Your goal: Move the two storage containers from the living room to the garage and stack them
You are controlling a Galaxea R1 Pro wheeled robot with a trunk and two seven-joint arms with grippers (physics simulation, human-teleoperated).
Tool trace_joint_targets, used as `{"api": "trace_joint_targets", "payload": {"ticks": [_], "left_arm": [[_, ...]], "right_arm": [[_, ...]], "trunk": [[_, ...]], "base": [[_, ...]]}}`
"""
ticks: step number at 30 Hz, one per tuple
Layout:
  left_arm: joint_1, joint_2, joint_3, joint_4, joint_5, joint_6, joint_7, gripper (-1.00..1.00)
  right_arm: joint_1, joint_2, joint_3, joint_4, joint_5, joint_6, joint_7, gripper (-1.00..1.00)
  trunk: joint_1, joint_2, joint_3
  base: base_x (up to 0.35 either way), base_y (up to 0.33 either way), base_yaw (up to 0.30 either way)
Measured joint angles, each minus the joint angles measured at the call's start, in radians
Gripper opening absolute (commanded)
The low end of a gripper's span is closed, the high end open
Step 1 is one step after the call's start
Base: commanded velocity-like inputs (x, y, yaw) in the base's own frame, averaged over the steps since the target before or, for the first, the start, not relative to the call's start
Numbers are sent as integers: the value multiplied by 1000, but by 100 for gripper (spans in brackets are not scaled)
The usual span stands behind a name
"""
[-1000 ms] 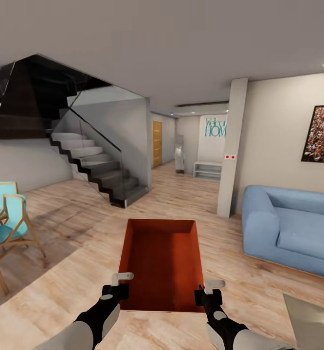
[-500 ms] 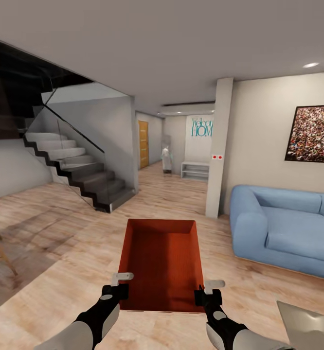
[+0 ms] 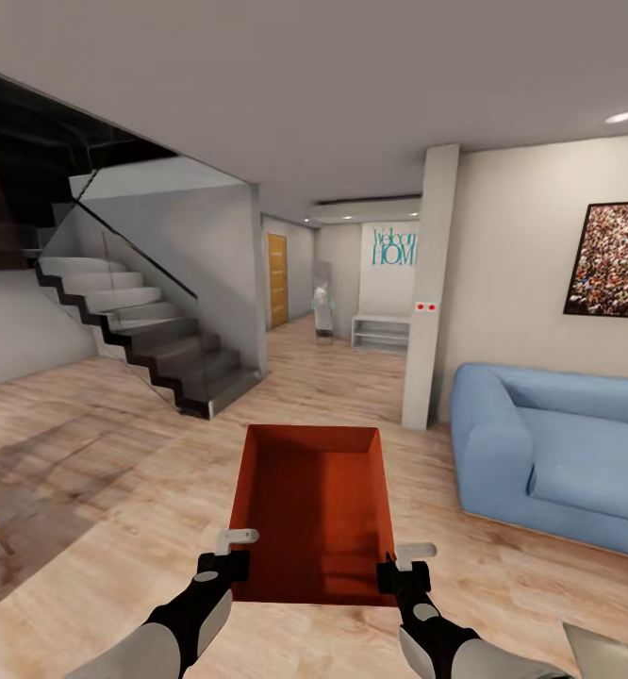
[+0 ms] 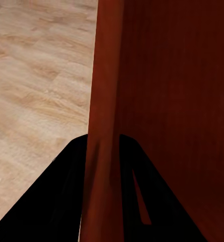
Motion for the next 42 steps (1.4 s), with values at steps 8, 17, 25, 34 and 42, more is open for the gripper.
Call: {"api": "trace_joint_targets", "payload": {"ticks": [8,17,25,34,42], "left_arm": [[0,0,0,0,0,0,0,-100],[0,0,-1,0,0,-1,1,-100],[0,-1,-1,0,0,-1,1,-100],[0,-1,-1,0,0,-1,1,-100],[0,-1,0,0,0,-1,1,-100]], "right_arm": [[0,0,1,0,-1,0,0,-100],[0,0,0,0,-1,-1,-1,-100],[0,0,-1,1,1,-2,-1,-100],[0,0,-2,0,3,-2,-1,-100],[0,0,-3,0,3,-2,0,-100]], "trunk": [[0,0,0],[0,0,0],[0,0,0],[0,0,0],[0,0,0]], "base": [[322,0,-8],[322,0,-99],[322,0,-2],[322,0,0],[322,0,0]]}}
